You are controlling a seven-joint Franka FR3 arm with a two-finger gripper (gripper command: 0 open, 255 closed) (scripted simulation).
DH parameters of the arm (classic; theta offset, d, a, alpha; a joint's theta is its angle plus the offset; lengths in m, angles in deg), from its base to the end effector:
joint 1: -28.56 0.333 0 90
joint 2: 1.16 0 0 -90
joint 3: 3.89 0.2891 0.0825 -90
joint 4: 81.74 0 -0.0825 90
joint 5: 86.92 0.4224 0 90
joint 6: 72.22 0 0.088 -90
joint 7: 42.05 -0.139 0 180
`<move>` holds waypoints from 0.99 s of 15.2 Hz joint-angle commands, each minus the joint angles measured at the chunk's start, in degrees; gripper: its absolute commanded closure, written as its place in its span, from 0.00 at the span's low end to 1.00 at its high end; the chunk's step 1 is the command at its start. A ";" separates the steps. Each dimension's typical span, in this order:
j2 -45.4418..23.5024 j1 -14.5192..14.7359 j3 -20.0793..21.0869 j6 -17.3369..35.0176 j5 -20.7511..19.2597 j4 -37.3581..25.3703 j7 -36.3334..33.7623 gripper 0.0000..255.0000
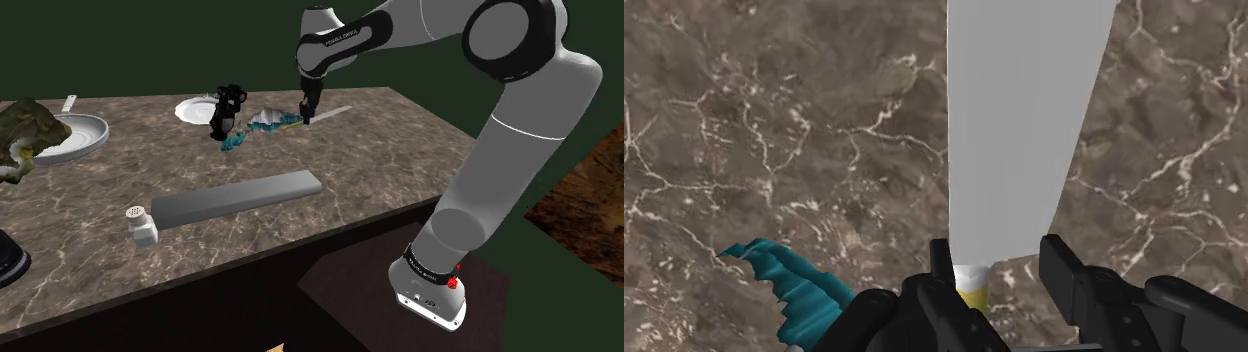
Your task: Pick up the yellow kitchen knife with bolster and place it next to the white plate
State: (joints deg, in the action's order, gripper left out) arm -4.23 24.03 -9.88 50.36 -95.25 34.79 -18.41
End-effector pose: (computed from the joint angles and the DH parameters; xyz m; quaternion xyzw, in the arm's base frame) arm 0.5894 -0.1196 0.3470 0.9860 0.1513 0.0057 0.0697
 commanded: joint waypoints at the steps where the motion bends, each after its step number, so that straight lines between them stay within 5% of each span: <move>1: -5.06 -0.14 -0.05 -1.13 0.76 -6.27 0.69 1.00; 12: -32.76 -2.73 0.18 -14.51 4.30 -47.59 4.58 1.00; 15: -33.00 -2.72 0.21 -12.36 4.24 -45.67 4.37 1.00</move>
State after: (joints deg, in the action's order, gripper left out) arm -36.45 21.35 -9.73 37.59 -91.08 -10.46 -14.05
